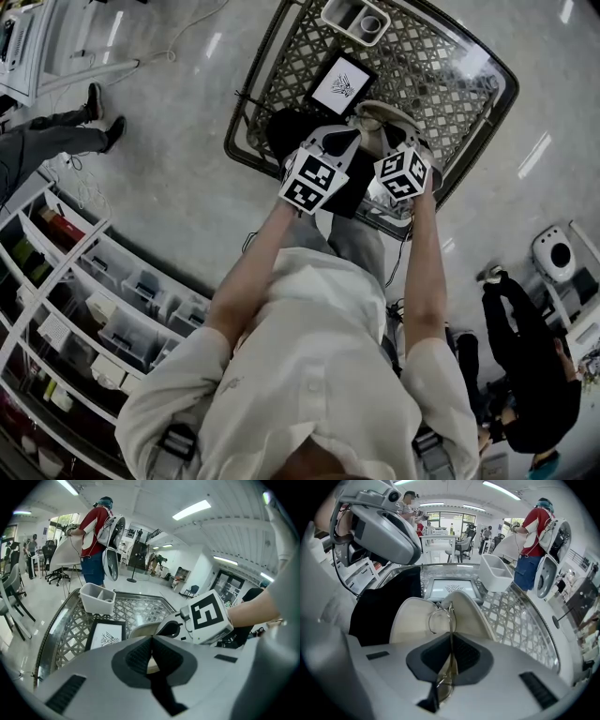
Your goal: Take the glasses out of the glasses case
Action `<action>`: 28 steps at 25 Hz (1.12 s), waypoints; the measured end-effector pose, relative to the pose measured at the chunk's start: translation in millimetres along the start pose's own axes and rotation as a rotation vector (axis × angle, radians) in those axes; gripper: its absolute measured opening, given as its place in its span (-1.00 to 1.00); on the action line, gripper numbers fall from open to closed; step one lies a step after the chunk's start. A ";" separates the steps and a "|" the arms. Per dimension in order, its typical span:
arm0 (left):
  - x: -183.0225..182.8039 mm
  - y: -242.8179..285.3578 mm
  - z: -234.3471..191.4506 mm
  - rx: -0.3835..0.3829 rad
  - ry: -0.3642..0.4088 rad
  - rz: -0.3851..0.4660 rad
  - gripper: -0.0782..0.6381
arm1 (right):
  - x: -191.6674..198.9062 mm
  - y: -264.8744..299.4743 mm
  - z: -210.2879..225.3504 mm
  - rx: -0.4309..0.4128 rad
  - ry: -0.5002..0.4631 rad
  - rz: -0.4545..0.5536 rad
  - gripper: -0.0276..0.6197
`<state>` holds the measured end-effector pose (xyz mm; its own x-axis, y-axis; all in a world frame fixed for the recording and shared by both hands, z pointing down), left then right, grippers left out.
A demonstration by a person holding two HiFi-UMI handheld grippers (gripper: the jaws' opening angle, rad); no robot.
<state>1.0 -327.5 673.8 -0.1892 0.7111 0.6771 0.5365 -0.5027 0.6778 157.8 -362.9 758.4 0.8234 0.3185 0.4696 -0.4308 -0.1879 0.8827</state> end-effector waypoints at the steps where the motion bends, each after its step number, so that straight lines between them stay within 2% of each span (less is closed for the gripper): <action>1: -0.4 -0.4 -0.1 0.000 0.000 -0.001 -0.74 | -0.5 -0.7 -0.4 0.000 -0.001 0.001 -0.86; 16: -12.5 -15.3 1.2 0.013 0.034 0.017 -0.74 | -12.7 -26.1 -10.8 0.029 0.004 0.024 -0.86; 28: -36.8 -28.1 2.2 0.050 0.115 0.056 -0.74 | -25.6 -69.9 -11.2 0.151 0.087 0.093 -0.86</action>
<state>-5.3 -338.5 629.2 -0.2493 0.6197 0.7442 0.5891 -0.5129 0.6244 162.7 -347.6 684.9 0.7447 0.3710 0.5547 -0.4379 -0.3556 0.8257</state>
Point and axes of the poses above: the fingertips, and each gripper's own axes: y forward along the fingers, z to its right, x out of its underside, the point moved 10 cm from there along -y, backward along the fingers, and after that the axes turned 3 degrees about -x, right-handed, at the moved point
